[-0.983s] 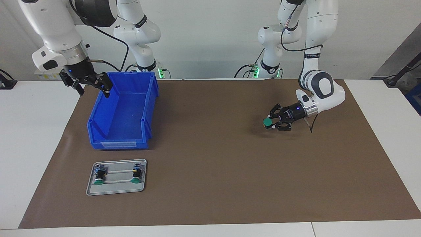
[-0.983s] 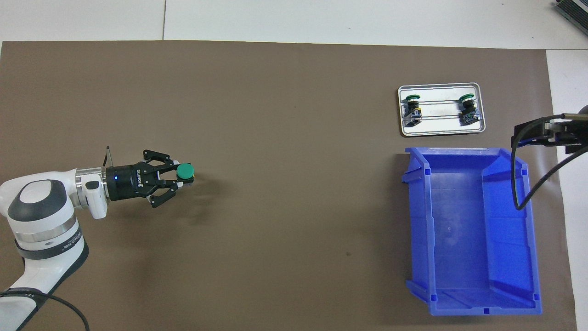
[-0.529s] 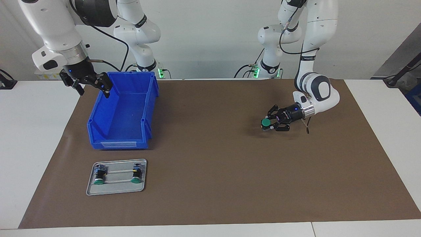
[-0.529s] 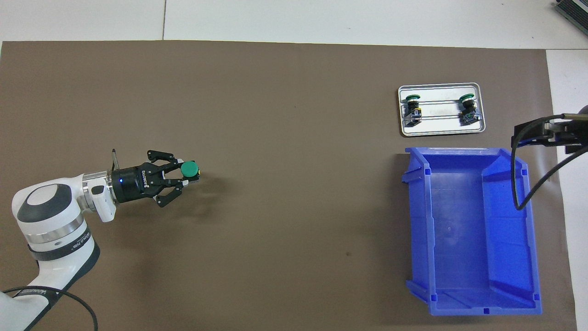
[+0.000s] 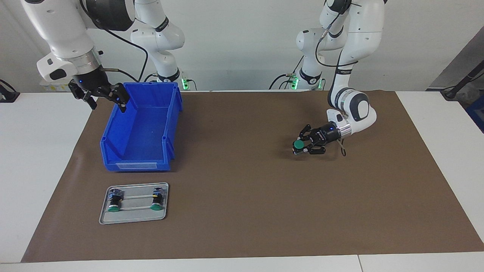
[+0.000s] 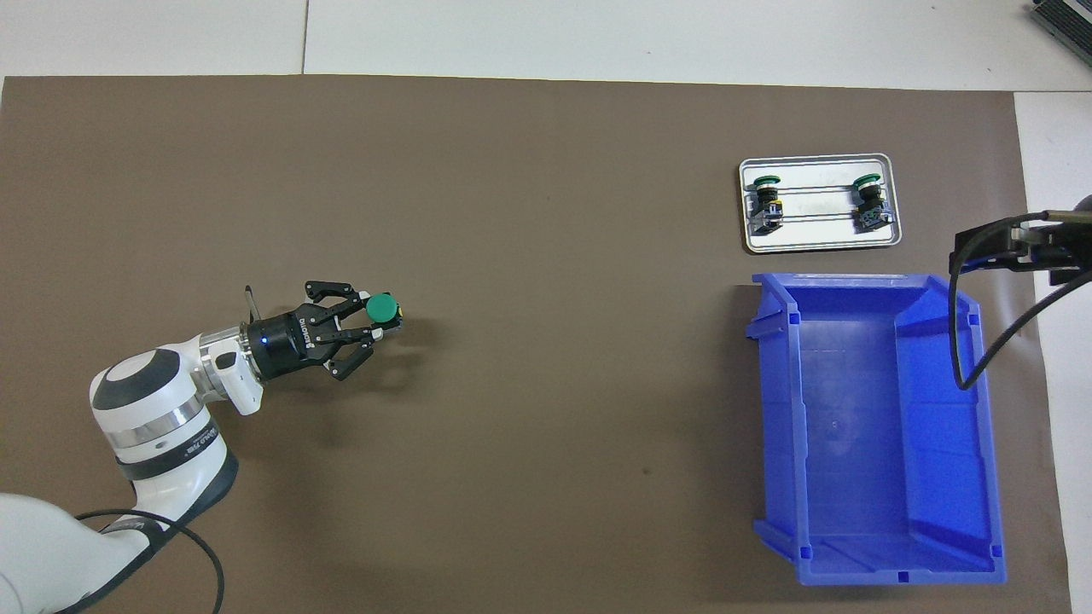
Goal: Place and press button with both arms
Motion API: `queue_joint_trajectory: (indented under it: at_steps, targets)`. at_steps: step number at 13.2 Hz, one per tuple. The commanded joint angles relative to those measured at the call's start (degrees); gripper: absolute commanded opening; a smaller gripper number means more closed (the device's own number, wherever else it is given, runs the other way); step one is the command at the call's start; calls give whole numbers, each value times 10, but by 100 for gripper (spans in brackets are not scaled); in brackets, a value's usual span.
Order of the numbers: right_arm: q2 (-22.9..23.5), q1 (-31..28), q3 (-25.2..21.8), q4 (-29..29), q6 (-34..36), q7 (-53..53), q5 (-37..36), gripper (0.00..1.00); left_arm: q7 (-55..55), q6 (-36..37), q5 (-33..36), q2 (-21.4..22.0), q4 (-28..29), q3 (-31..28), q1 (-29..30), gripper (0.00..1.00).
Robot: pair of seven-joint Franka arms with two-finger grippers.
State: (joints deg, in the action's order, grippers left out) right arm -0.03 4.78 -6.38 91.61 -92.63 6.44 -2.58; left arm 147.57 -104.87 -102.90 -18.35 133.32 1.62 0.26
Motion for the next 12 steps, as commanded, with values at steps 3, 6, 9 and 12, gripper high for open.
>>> queue_joint_trajectory:
  at_steps: [3, 6, 9, 12]
  targets:
    - [-3, -2, -3, 2, 1, -12, 13, 100, 23, 17, -75, -30, -21, -3, -32, 16]
    - [-3, -2, -3, 2, 1, -12, 13, 100, 25, 10, -90, -32, -19, -4, -51, 16]
    - [-3, -2, -3, 2, 1, -12, 13, 100, 29, 5, -89, -31, -11, -4, -54, 16]
    - [-3, -2, -3, 2, 1, -12, 13, 100, 37, -9, -88, -31, -8, -4, -58, 17]
